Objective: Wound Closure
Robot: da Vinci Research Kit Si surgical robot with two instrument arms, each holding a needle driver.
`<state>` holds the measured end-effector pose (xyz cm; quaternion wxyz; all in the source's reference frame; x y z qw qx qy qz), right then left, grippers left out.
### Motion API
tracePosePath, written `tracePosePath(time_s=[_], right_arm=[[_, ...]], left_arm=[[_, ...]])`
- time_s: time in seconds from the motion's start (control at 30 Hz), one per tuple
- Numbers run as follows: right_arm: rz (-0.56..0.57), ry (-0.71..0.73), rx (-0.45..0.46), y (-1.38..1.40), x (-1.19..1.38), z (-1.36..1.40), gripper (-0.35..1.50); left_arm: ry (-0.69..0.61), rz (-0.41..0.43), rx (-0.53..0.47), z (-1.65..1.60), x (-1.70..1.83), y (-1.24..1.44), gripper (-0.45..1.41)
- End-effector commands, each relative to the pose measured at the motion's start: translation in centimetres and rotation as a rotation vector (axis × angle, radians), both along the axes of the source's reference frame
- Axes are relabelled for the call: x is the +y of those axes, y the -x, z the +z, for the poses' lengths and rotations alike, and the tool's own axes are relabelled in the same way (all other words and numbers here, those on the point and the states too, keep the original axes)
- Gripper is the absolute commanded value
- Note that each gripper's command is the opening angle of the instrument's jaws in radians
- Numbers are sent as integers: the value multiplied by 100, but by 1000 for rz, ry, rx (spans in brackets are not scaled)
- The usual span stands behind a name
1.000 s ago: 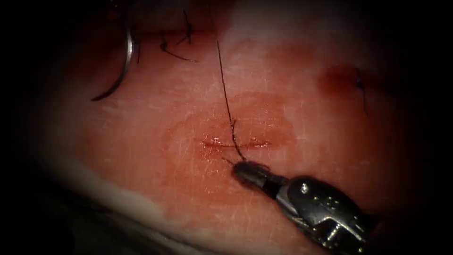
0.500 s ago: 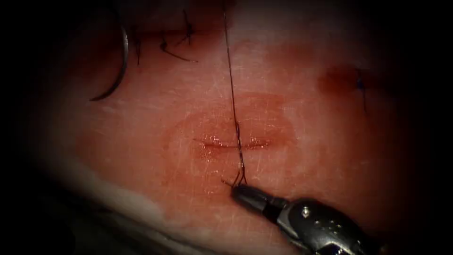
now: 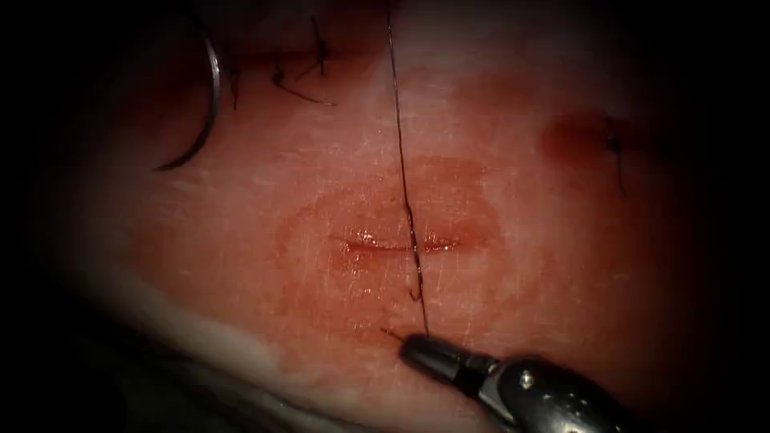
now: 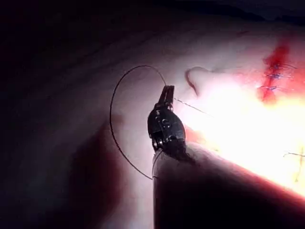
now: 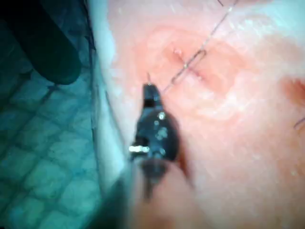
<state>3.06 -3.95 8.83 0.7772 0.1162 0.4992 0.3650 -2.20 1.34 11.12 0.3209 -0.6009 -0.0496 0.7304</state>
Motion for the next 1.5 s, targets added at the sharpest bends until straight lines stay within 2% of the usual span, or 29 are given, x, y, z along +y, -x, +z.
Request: tracePosePath(time_s=[0.03,0.27,0.67,1.5], right_arm=[[-6,-2,4,-7,-7,8,-35],[-35,-4,15,-11,-16,6,-35],[-70,-128,31,-16,-37,4,-35],[-135,-180,24,-19,-70,10,-35]], left_arm=[[5,0,2,6,3,5,-45],[22,-6,31,9,16,9,-45],[32,-3,68,23,21,20,-45],[62,2,93,22,28,24,-45]])
